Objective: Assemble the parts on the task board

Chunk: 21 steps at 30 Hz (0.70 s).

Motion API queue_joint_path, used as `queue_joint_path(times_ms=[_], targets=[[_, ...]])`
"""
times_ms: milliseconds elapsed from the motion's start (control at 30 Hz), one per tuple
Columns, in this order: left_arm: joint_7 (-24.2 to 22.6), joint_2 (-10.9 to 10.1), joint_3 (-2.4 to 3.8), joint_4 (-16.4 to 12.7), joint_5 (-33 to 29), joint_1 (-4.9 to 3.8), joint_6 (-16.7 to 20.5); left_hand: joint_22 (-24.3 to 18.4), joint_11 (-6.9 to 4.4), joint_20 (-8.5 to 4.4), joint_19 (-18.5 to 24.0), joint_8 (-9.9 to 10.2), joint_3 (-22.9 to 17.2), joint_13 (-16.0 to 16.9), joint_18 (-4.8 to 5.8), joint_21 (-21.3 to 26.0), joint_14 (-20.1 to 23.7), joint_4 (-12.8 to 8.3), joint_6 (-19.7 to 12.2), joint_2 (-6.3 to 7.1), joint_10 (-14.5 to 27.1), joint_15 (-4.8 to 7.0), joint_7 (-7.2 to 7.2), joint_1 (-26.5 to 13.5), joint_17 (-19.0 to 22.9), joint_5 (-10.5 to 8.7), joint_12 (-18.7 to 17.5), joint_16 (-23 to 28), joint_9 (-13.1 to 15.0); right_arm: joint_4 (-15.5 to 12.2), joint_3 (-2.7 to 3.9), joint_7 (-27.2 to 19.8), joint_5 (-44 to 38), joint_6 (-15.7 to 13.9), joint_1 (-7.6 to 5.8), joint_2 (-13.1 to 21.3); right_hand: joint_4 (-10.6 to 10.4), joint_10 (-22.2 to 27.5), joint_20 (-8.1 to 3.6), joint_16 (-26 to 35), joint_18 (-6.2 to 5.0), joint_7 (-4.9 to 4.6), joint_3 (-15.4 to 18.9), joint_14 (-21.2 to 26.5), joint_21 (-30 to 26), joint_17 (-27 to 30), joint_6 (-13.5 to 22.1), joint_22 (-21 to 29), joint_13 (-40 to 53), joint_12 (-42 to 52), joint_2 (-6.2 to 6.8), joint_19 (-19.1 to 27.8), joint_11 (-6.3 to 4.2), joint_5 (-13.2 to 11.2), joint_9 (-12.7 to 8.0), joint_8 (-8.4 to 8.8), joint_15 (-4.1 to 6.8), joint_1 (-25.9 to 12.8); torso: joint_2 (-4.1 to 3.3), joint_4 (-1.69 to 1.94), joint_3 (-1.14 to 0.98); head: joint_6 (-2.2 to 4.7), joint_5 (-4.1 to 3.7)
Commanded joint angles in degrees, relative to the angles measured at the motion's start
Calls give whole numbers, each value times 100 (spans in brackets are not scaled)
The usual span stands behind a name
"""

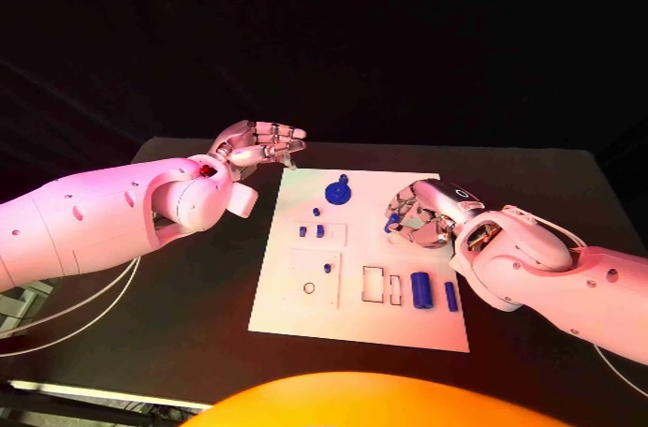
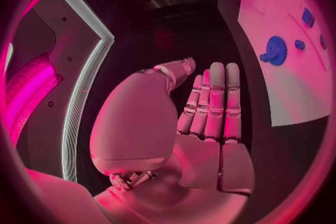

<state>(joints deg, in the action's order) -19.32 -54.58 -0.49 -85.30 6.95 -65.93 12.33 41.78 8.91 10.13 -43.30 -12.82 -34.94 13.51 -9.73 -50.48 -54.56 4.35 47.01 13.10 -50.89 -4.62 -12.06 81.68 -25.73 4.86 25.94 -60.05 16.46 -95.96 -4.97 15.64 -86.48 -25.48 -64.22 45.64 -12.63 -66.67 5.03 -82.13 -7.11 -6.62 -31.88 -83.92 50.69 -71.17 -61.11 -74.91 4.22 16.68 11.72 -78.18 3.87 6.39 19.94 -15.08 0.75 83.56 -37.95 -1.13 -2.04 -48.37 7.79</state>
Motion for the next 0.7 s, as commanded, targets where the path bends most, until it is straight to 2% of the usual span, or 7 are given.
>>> queue_joint_path(times_ms=[33, 167, 300, 433, 500, 633, 700], targets=[[-46, 3, 3, -3, 24, 0, -87, -4, -4, 44, 4, 18, 22, -6, -66, 33, 3, 20, -53, 2, 44, -17, -55, -62, 1, 26, 36, 15, -8, -194, 38, -125, 316, -256, -52, 71, 30, -97, -19, -1, 42, -18, -6, -226, -14, 4, -26, -146, 8, -24, -75, -11, -67, 21, 9, -19, 37, 51, 7, -10, 2, -11, 5], [-49, 10, 3, -4, 22, 1, -95, -4, -4, 44, 4, 18, 22, -6, -66, 33, 3, 20, -53, 2, 44, -17, -55, -62, 1, 26, 36, 15, -8, -393, 58, -170, 457, -211, -84, 76, 39, -98, -20, -4, 42, -19, -8, -227, -12, -4, -25, -147, 8, -27, -74, -12, -67, 22, 12, -21, 37, 53, 6, -13, 13, -2, 16], [-54, 23, 3, 1, 17, 3, -106, -10, -3, 46, 3, 17, 24, -7, -67, 42, 5, 24, -58, 1, 52, -18, -56, -63, 0, 24, 40, 14, -9, -527, 45, -195, 530, -127, -41, -79, 81, -98, -21, 6, 37, -25, -12, -223, -53, 16, -17, -138, 8, -42, -57, 1, -64, 22, 25, -30, 35, 60, 6, -12, 3, -16, 47], [-52, 70, 2, 29, 6, 4, -120, -10, -3, 46, 3, 17, 24, -7, -67, 42, 5, 24, -58, 1, 52, -18, -56, -63, 0, 24, 40, 14, -9, -569, 22, -251, 470, -70, 86, -374, 102, -97, -22, 12, 33, -29, -15, -219, -85, 27, -13, -129, 7, -50, -53, 11, -62, 24, 31, -33, 34, 62, 9, 20, 10, -24, 73], [-50, 86, 2, 35, 3, 4, -126, -10, -3, 46, 3, 17, 24, -7, -67, 42, 5, 24, -58, 1, 52, -18, -56, -63, 0, 24, 40, 14, -9, -564, 10, -270, 424, -55, 121, -455, 110, -97, -22, 10, 33, -30, -18, -220, -84, 22, -11, -130, 7, -53, -54, 11, -62, 26, 33, -35, 34, 65, 9, 19, 14, -22, 90], [-42, 133, 0, 42, -3, 3, -148, -10, -3, 46, 3, 17, 24, -7, -67, 42, 5, 24, -58, 1, 52, -18, -56, -63, 0, 24, 40, 14, -9, -558, -13, -337, 221, -35, 319, -700, 177, -100, -23, 20, 30, -41, -36, -215, -109, 41, 1, -128, 8, -72, -54, 19, -58, 45, 49, -43, 32, 83, 0, 20, 31, -29, 152], [-41, 142, 0, 48, -4, 3, -147, -10, -3, 46, 3, 17, 24, -7, -67, 42, 5, 24, -58, 1, 52, -18, -56, -63, 0, 24, 40, 14, -9, -526, -21, -367, 153, -27, 413, -805, 211, -102, -23, 20, 30, -46, -46, -216, -109, 38, 5, -132, 8, -81, -55, 19, -55, 67, 58, -48, 31, 89, -2, 11, 24, -33, 203]])
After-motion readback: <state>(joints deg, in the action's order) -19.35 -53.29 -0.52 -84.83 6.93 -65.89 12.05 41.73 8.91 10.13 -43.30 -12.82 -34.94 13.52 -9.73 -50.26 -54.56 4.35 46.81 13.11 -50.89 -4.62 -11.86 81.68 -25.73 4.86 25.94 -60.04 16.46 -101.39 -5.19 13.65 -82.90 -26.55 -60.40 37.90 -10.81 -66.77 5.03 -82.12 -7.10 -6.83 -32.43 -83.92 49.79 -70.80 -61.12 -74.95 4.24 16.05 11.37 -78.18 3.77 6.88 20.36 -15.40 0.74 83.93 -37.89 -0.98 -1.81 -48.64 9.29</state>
